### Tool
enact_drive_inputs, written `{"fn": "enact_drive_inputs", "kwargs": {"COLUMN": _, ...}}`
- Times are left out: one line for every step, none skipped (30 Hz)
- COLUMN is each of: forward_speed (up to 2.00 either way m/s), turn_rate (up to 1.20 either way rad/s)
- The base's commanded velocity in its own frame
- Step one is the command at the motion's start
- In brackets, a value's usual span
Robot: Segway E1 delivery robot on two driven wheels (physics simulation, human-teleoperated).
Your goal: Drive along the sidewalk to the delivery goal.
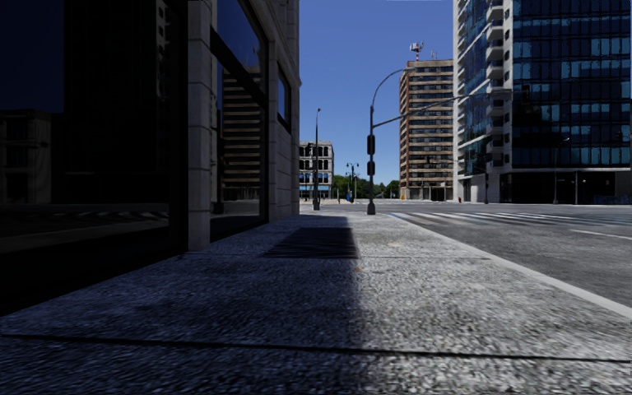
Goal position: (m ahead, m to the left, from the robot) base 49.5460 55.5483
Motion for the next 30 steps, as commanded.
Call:
{"fn": "enact_drive_inputs", "kwargs": {"forward_speed": 2.0, "turn_rate": 0.0}}
{"fn": "enact_drive_inputs", "kwargs": {"forward_speed": 2.0, "turn_rate": 0.0}}
{"fn": "enact_drive_inputs", "kwargs": {"forward_speed": 2.0, "turn_rate": 0.0}}
{"fn": "enact_drive_inputs", "kwargs": {"forward_speed": 2.0, "turn_rate": 0.0}}
{"fn": "enact_drive_inputs", "kwargs": {"forward_speed": 2.0, "turn_rate": 0.0}}
{"fn": "enact_drive_inputs", "kwargs": {"forward_speed": 2.0, "turn_rate": 0.0}}
{"fn": "enact_drive_inputs", "kwargs": {"forward_speed": 2.0, "turn_rate": 0.0}}
{"fn": "enact_drive_inputs", "kwargs": {"forward_speed": 2.0, "turn_rate": 0.0}}
{"fn": "enact_drive_inputs", "kwargs": {"forward_speed": 2.0, "turn_rate": 0.0}}
{"fn": "enact_drive_inputs", "kwargs": {"forward_speed": 2.0, "turn_rate": 0.0}}
{"fn": "enact_drive_inputs", "kwargs": {"forward_speed": 2.0, "turn_rate": 0.0}}
{"fn": "enact_drive_inputs", "kwargs": {"forward_speed": 2.0, "turn_rate": 0.0}}
{"fn": "enact_drive_inputs", "kwargs": {"forward_speed": 2.0, "turn_rate": 0.0}}
{"fn": "enact_drive_inputs", "kwargs": {"forward_speed": 2.0, "turn_rate": 0.0}}
{"fn": "enact_drive_inputs", "kwargs": {"forward_speed": 2.0, "turn_rate": 0.0}}
{"fn": "enact_drive_inputs", "kwargs": {"forward_speed": 2.0, "turn_rate": 0.0}}
{"fn": "enact_drive_inputs", "kwargs": {"forward_speed": 2.0, "turn_rate": 0.0}}
{"fn": "enact_drive_inputs", "kwargs": {"forward_speed": 2.0, "turn_rate": 0.0}}
{"fn": "enact_drive_inputs", "kwargs": {"forward_speed": 2.0, "turn_rate": 0.0}}
{"fn": "enact_drive_inputs", "kwargs": {"forward_speed": 2.0, "turn_rate": 0.0}}
{"fn": "enact_drive_inputs", "kwargs": {"forward_speed": 2.0, "turn_rate": 0.0}}
{"fn": "enact_drive_inputs", "kwargs": {"forward_speed": 2.0, "turn_rate": 0.0}}
{"fn": "enact_drive_inputs", "kwargs": {"forward_speed": 2.0, "turn_rate": 0.0}}
{"fn": "enact_drive_inputs", "kwargs": {"forward_speed": 2.0, "turn_rate": 0.0}}
{"fn": "enact_drive_inputs", "kwargs": {"forward_speed": 2.0, "turn_rate": 0.0}}
{"fn": "enact_drive_inputs", "kwargs": {"forward_speed": 2.0, "turn_rate": 0.0}}
{"fn": "enact_drive_inputs", "kwargs": {"forward_speed": 2.0, "turn_rate": 0.0}}
{"fn": "enact_drive_inputs", "kwargs": {"forward_speed": 2.0, "turn_rate": 0.0}}
{"fn": "enact_drive_inputs", "kwargs": {"forward_speed": 2.0, "turn_rate": 0.0}}
{"fn": "enact_drive_inputs", "kwargs": {"forward_speed": 2.0, "turn_rate": 0.0}}
